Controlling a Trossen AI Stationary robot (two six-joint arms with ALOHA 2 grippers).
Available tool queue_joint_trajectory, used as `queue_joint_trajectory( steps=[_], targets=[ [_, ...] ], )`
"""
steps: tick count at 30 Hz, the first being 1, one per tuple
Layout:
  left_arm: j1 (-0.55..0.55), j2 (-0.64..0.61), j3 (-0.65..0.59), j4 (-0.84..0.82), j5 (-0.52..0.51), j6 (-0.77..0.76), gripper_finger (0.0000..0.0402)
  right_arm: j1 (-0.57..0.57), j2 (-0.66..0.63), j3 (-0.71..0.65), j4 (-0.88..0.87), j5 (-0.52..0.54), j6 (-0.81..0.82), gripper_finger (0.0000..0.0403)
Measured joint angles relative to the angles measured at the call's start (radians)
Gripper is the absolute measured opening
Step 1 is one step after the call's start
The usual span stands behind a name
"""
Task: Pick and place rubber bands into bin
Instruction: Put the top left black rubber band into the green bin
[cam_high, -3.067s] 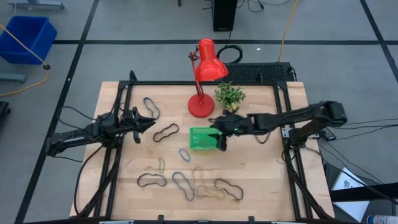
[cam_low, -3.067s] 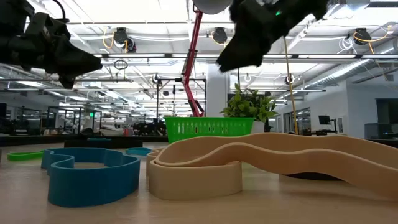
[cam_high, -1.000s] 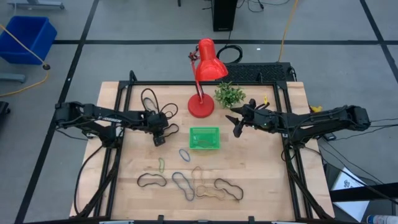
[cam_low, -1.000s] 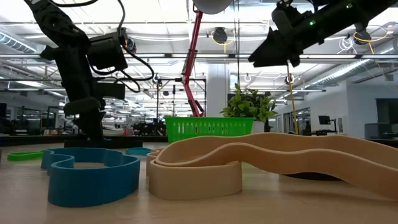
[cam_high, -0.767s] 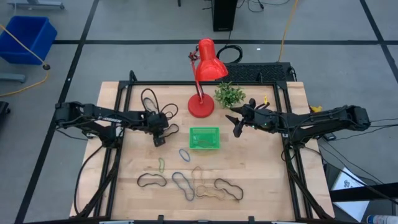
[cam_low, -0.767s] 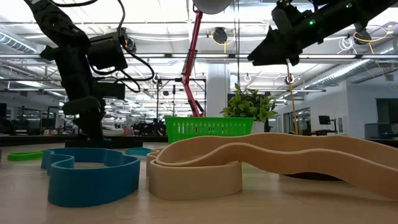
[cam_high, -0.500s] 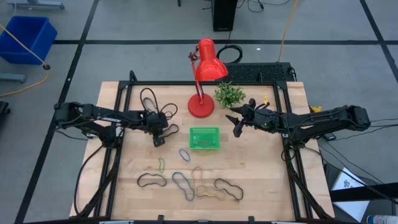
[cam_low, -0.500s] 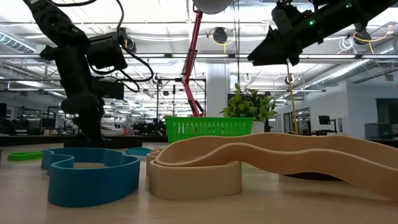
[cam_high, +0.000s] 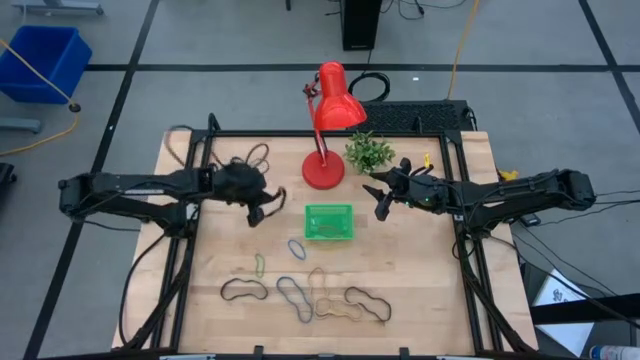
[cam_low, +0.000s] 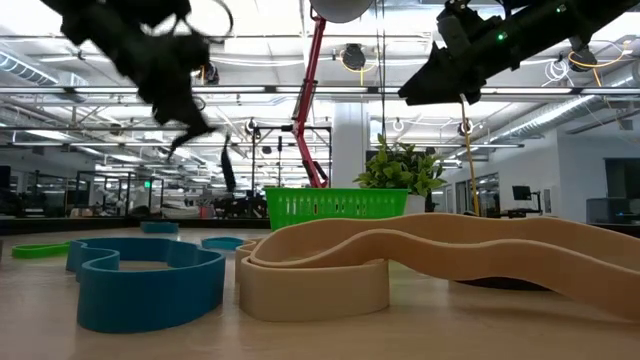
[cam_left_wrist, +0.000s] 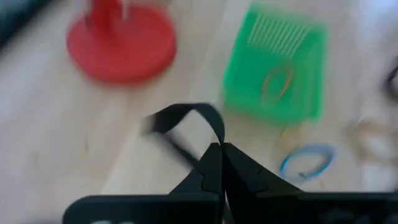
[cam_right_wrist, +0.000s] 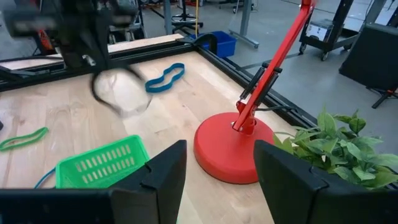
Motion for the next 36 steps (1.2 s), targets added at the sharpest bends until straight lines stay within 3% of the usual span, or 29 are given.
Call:
queue_joint_trajectory(
  steps=[7, 16, 36],
  targets=[
    [-0.004, -0.050, 0.101, 0.135, 0.076, 0.032, 0.0006, 0.000, 0.000, 0.000, 0.002, 0.000, 0.001, 0.0180],
    [-0.067, 0.007, 0.123, 0.337, 0.105, 0.106, 0.0004, 0.000, 0.000, 0.000, 0.061, 0.000, -0.010, 0.0180],
    [-0.164, 0.432, 0.123, 0.578, 0.121, 0.090, 0.0008, 0.000, 0.000, 0.000, 0.110, 0.000, -0.050, 0.0181]
  ],
)
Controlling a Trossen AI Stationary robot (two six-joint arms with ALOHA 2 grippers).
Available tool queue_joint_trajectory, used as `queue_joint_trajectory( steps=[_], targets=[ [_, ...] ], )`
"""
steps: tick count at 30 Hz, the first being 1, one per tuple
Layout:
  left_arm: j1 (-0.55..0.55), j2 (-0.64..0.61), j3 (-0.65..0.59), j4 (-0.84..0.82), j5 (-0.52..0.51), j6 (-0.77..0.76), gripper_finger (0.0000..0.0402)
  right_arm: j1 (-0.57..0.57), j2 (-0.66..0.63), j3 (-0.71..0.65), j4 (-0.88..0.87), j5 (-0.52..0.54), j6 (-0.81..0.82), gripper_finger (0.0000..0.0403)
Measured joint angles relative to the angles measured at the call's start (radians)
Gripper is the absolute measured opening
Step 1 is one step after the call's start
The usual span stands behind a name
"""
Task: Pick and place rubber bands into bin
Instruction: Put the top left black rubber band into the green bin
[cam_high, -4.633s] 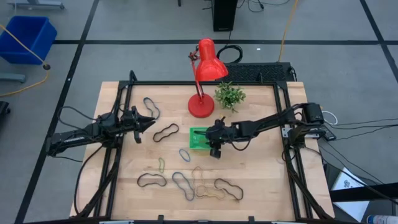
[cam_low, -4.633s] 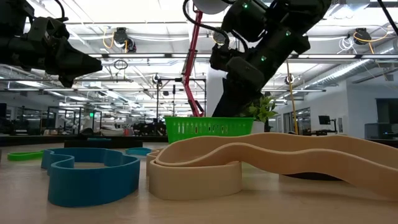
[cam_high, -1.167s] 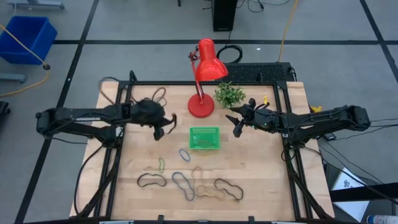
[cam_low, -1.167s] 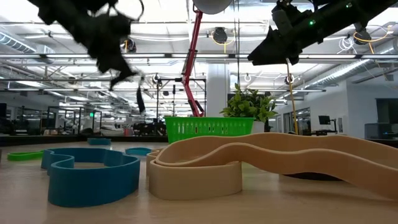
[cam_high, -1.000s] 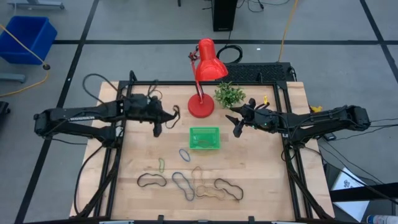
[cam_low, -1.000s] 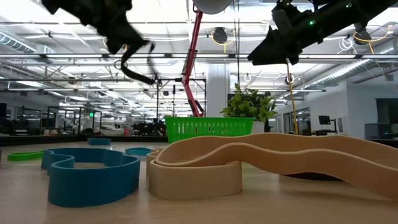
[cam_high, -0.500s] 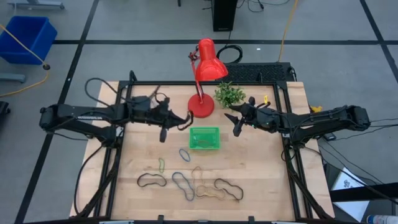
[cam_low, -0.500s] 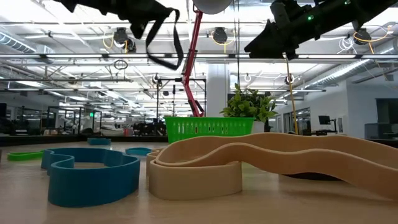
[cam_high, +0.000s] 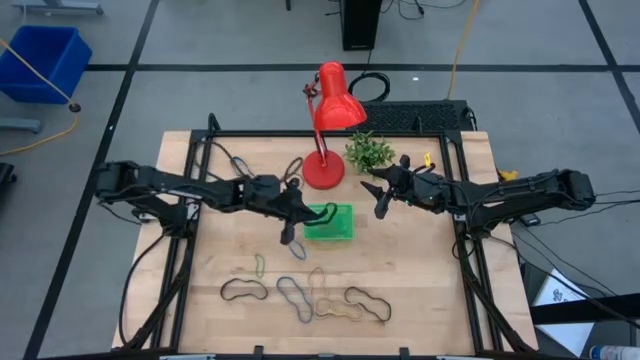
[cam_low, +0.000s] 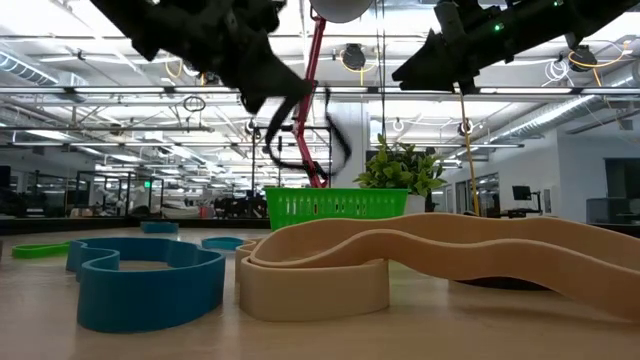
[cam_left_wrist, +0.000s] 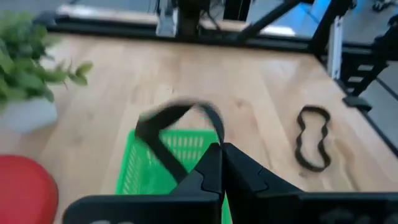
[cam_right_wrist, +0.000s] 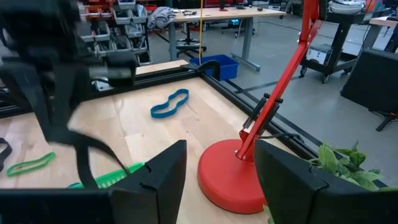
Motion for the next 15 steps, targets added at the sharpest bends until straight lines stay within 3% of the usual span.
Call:
queue_joint_trajectory(
  steps=[9, 15],
  targets=[
    [0.001, 0.121, 0.000, 0.029, -0.003, -0.014, 0.0006, 0.000, 0.000, 0.000, 0.000, 0.000, 0.001, 0.0181],
    [0.000, 0.182, 0.000, 0.046, -0.003, -0.037, 0.0032, 0.000, 0.000, 0.000, -0.001, 0.000, 0.001, 0.0181]
  ],
)
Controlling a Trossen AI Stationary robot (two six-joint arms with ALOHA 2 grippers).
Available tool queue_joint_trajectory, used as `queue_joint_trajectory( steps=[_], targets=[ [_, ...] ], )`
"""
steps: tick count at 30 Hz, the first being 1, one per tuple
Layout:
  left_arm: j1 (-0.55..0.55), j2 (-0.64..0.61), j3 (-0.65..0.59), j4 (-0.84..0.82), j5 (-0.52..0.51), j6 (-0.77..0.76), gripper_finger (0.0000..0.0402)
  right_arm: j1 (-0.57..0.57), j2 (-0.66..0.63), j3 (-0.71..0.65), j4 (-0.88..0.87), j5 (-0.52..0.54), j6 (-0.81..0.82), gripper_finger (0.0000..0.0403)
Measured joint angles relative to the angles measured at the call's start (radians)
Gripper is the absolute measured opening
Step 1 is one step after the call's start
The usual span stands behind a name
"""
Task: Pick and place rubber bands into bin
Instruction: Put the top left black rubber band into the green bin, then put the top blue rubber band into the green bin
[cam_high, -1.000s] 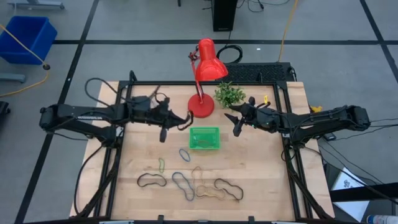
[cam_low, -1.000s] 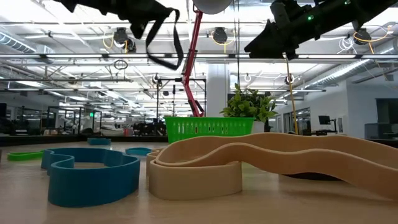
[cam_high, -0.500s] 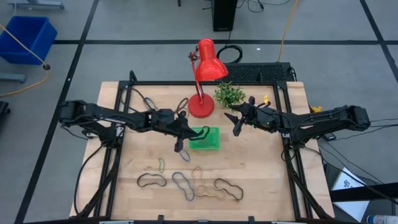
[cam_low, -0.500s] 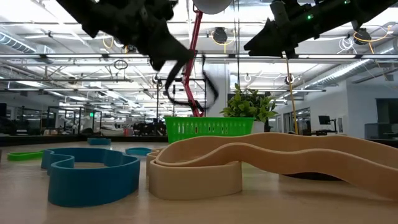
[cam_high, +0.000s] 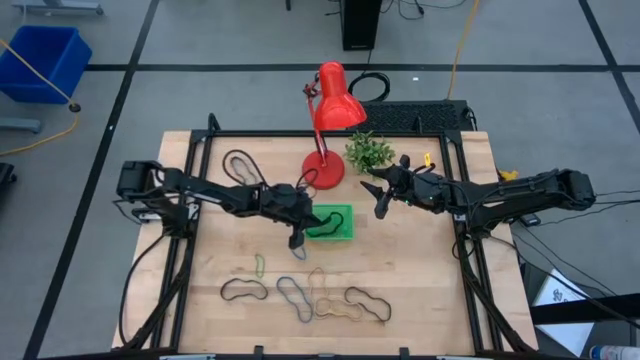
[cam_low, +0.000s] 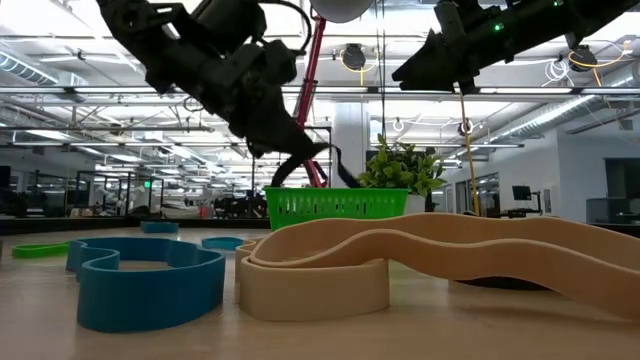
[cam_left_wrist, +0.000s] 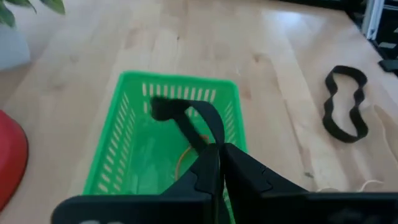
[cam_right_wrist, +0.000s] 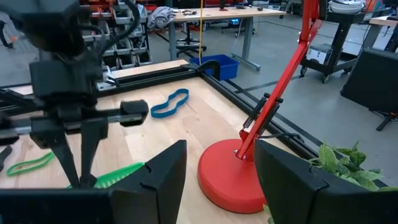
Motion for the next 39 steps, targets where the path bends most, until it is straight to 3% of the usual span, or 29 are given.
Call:
queue_joint_trajectory(
  steps=[16, 26, 32, 39],
  targets=[
    [0.000, 0.017, 0.000, 0.038, -0.007, -0.006, 0.0017, 0.000, 0.000, 0.000, -0.003, 0.000, 0.000, 0.0181],
    [0.000, 0.015, 0.000, 0.033, -0.014, -0.006, 0.0093, 0.000, 0.000, 0.000, -0.005, 0.000, 0.000, 0.0181],
    [0.031, -0.107, 0.002, -0.079, 0.026, 0.006, 0.0126, 0.000, 0.000, 0.000, -0.008, 0.000, 0.000, 0.0181],
    [0.092, -0.335, 0.002, -0.303, -0.001, 0.005, 0.0129, 0.000, 0.000, 0.000, -0.008, 0.000, 0.000, 0.0180]
  ],
)
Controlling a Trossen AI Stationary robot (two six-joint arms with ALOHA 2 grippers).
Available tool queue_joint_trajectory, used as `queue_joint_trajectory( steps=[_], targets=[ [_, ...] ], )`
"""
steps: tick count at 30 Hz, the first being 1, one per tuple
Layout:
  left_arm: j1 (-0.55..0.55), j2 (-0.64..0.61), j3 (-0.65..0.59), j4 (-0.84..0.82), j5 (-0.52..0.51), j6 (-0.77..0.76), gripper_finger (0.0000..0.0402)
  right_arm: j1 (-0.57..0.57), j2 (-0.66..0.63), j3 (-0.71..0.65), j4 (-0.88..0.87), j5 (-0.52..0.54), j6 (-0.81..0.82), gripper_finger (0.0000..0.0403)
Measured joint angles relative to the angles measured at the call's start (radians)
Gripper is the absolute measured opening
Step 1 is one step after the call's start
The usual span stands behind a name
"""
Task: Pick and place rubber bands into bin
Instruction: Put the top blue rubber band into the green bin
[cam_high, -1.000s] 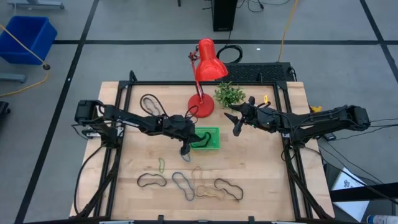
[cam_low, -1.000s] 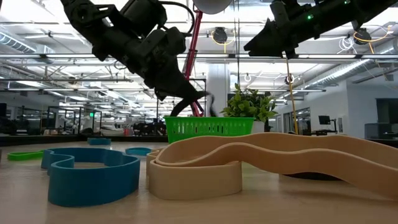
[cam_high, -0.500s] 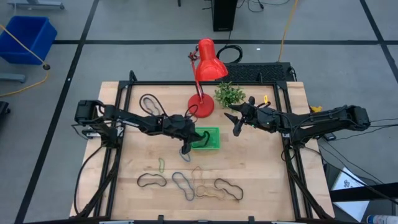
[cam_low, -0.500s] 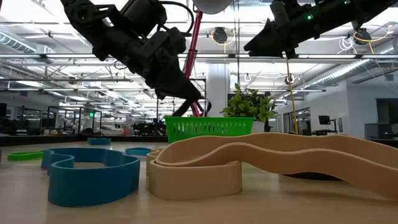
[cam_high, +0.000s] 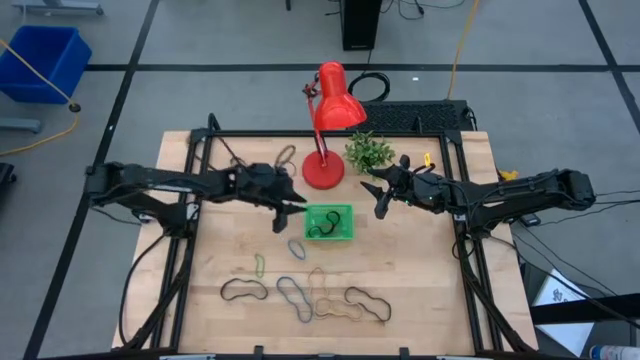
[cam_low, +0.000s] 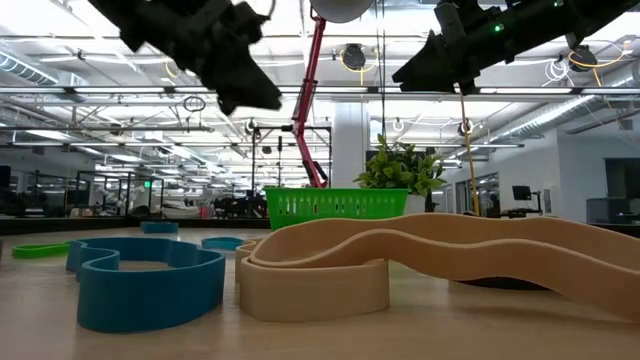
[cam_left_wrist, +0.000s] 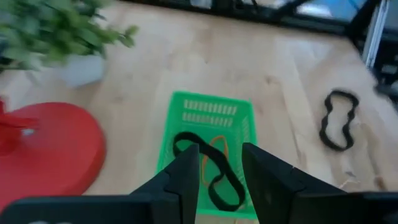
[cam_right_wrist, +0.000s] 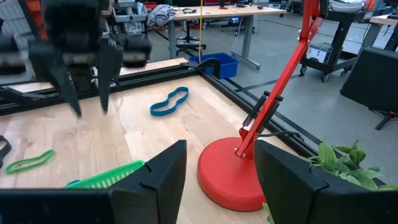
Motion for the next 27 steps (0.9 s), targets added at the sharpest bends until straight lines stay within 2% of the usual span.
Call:
queue_joint_trajectory(
  steps=[4, 8, 12, 14, 20, 25, 27],
  targets=[
    [0.011, -0.107, 0.000, -0.046, 0.000, -0.067, 0.0129, 0.000, 0.000, 0.000, -0.001, 0.000, 0.000, 0.0180],
    [0.013, -0.182, 0.000, -0.098, -0.031, 0.018, 0.0129, 0.000, 0.000, 0.000, -0.001, 0.000, 0.000, 0.0180],
    [0.005, -0.224, 0.000, -0.278, -0.298, 0.042, 0.0129, 0.000, 0.000, 0.000, -0.001, 0.000, 0.000, 0.0180],
    [0.014, -0.224, 0.000, -0.410, -0.385, -0.013, 0.0129, 0.000, 0.000, 0.000, -0.001, 0.000, 0.000, 0.0180],
    [0.085, -0.170, -0.002, -0.705, -0.376, -0.243, 0.0129, 0.000, 0.000, 0.000, 0.000, 0.001, -0.006, 0.0180],
    [0.142, -0.093, -0.002, -0.704, -0.387, -0.296, 0.0129, -0.001, 0.000, 0.000, 0.005, 0.002, -0.011, 0.0180],
    [0.165, -0.050, 0.000, -0.687, -0.361, -0.297, 0.0129, -0.001, 0.000, 0.000, 0.007, 0.002, -0.011, 0.0180]
  ],
)
